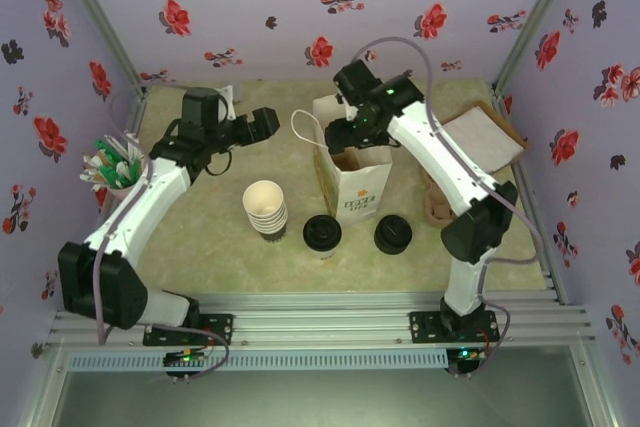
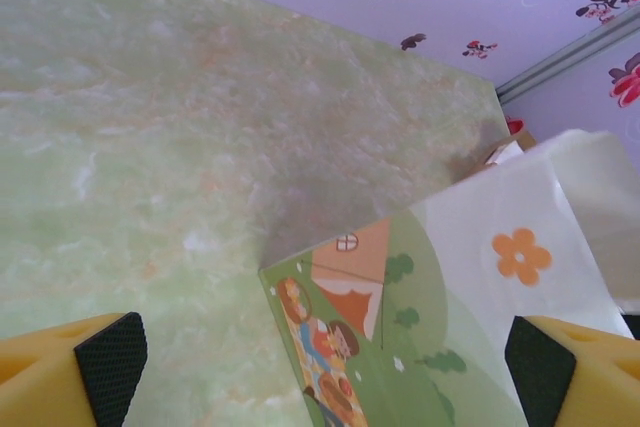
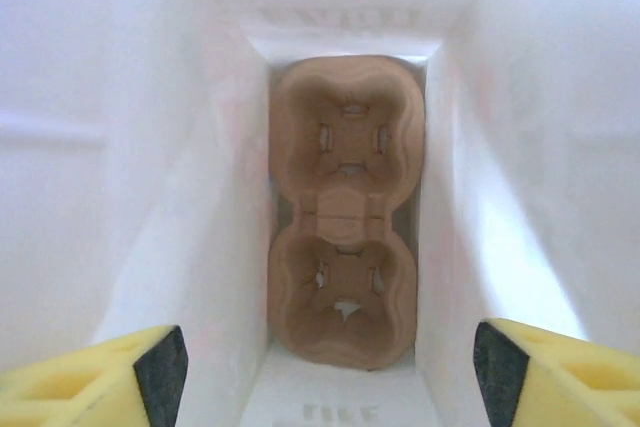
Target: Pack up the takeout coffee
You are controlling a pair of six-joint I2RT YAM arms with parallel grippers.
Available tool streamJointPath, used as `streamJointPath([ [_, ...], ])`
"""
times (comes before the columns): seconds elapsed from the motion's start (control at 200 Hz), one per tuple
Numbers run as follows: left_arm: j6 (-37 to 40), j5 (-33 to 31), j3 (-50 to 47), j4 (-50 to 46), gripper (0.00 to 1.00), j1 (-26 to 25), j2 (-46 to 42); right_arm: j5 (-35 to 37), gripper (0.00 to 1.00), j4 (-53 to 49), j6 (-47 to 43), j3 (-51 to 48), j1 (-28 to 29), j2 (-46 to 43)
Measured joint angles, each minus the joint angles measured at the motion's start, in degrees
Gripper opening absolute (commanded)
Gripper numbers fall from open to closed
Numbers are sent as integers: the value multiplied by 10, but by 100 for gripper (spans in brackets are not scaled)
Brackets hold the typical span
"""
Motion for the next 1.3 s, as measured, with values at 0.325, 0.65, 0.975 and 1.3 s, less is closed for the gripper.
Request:
streamJointPath([
  [0.325,2,-10,-27,-83,96,-32,-112,-26,87,46,24,-40,17,-146],
  [0.65,2,-52,-46,-129,95,-159,-171,-3,75,118,71,-323,19,-395],
  [0.975,13,-92,-50,-133,94,-196,-166,34,62,124,104,-442,18,-406],
  [1.3,16,-109,-52,-133,94,-198,-163,78,61,174,98,-425,0,-302],
])
